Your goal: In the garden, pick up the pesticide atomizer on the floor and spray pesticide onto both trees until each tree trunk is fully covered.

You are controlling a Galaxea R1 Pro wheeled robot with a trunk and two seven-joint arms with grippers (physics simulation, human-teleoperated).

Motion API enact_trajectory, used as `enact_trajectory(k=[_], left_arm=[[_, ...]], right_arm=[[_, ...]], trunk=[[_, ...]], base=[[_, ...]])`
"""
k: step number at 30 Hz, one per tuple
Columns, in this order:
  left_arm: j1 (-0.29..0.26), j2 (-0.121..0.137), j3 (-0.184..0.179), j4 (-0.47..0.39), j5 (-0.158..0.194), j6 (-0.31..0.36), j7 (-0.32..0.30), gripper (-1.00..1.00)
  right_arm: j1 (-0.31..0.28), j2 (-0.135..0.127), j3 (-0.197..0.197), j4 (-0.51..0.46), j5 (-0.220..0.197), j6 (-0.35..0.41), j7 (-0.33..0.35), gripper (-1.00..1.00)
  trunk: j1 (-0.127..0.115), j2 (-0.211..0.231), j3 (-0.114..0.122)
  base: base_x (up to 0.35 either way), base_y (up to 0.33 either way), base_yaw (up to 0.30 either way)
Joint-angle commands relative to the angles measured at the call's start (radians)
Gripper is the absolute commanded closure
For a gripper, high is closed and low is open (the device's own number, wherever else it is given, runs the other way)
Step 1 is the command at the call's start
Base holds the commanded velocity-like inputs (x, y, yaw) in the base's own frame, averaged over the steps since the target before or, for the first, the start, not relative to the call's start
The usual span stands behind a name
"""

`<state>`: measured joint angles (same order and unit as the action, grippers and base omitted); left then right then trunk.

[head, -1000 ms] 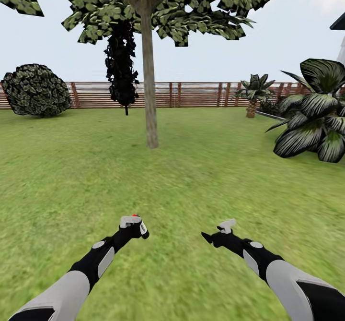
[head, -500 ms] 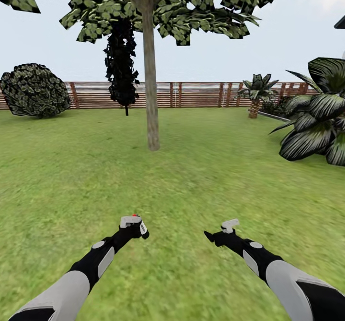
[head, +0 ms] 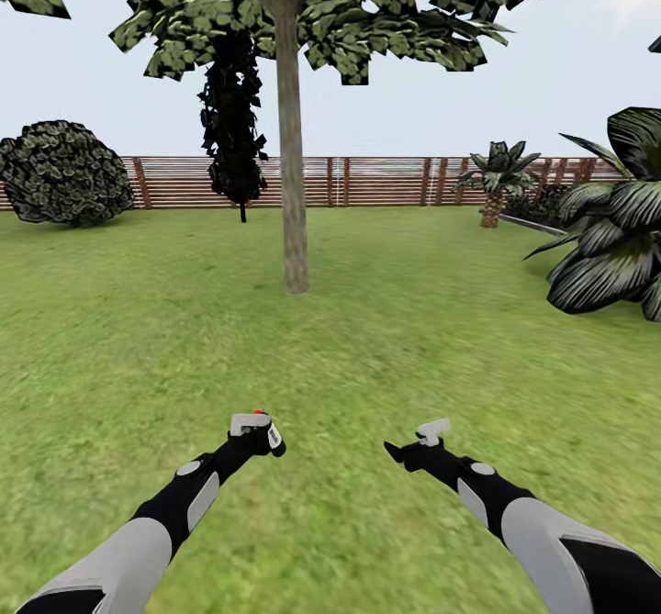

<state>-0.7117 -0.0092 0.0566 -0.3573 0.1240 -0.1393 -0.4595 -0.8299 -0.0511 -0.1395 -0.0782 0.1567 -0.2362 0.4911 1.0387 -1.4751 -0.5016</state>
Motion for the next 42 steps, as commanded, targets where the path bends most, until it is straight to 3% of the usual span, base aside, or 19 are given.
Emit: enact_trajectory(k=[1,33,42], left_arm=[[0.0,0.0,0.0,0.0,0.0,0.0,0.001,1.0],[0.0,-0.008,0.0,0.0,0.0,-0.002,0.001,1.0],[0.0,-0.008,0.0,0.0,0.0,-0.002,0.001,1.0]], right_arm=[[0.0,0.001,0.0,0.0,0.0,0.0,0.0,-1.0],[0.0,0.003,0.0,0.0,0.0,0.0,0.0,-1.0],[0.0,0.003,0.0,0.0,0.0,0.0,0.0,-1.0]], trunk=[[0.0,0.0,0.0],[0.0,0.0,0.0],[0.0,0.0,0.0]], base=[[0.349,0.116,0.0],[0.35,0.015,0.022],[0.35,0.0,0.213]])
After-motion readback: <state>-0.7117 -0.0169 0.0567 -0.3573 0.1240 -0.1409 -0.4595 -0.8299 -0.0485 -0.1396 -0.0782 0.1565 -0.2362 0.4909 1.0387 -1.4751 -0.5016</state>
